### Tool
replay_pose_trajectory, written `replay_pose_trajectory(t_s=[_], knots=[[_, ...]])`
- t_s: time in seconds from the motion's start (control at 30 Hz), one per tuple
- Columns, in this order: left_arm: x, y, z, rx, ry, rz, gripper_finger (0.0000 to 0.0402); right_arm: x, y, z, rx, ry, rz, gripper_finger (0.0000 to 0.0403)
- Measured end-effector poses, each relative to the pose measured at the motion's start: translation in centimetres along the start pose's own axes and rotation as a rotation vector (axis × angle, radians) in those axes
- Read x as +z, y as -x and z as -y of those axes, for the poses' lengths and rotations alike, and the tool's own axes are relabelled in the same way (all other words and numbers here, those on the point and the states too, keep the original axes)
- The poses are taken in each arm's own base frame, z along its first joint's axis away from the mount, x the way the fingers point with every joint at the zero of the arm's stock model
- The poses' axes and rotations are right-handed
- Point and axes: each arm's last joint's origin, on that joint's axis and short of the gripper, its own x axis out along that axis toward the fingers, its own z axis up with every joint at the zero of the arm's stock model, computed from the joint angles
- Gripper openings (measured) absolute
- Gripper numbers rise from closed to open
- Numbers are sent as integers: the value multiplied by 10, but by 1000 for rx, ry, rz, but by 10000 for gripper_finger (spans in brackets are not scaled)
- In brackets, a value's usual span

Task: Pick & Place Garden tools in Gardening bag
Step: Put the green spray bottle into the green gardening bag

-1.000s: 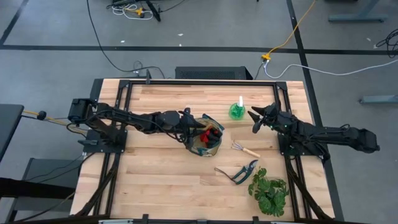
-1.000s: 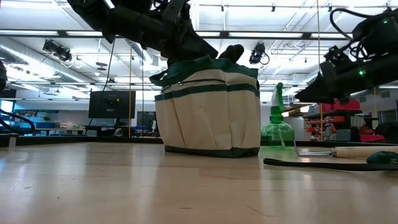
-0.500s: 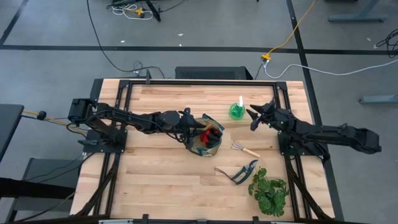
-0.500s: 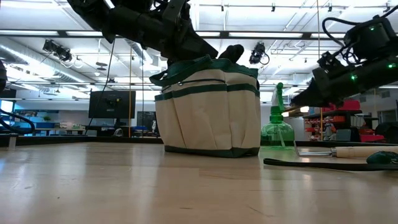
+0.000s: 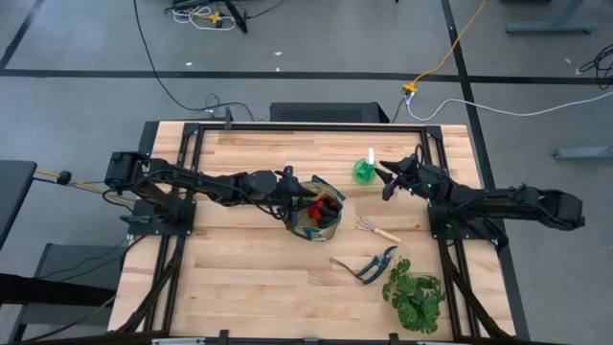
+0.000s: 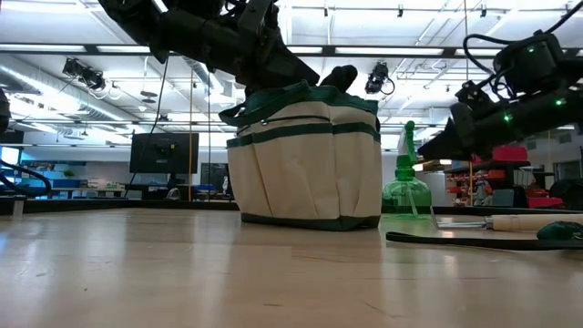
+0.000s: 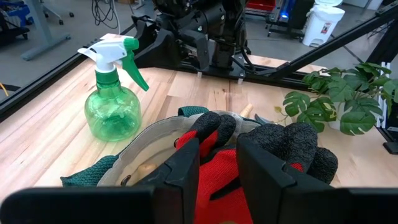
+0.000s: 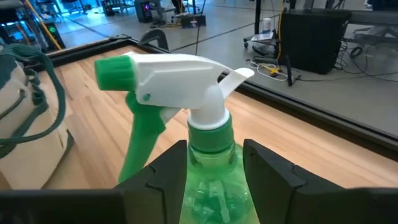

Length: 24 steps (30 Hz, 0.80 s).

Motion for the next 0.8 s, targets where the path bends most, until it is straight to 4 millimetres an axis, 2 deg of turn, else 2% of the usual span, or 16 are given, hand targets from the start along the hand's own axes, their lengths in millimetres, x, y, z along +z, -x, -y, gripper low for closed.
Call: replay_pose_trajectory(t_s=[0.47, 0.8], knots=[[0, 0, 0, 0, 0, 0, 112, -2, -13, -1, 15, 4, -3, 160], [0, 0, 0, 0, 0, -1, 112, 7, -38, -8, 6, 57, -63, 160]])
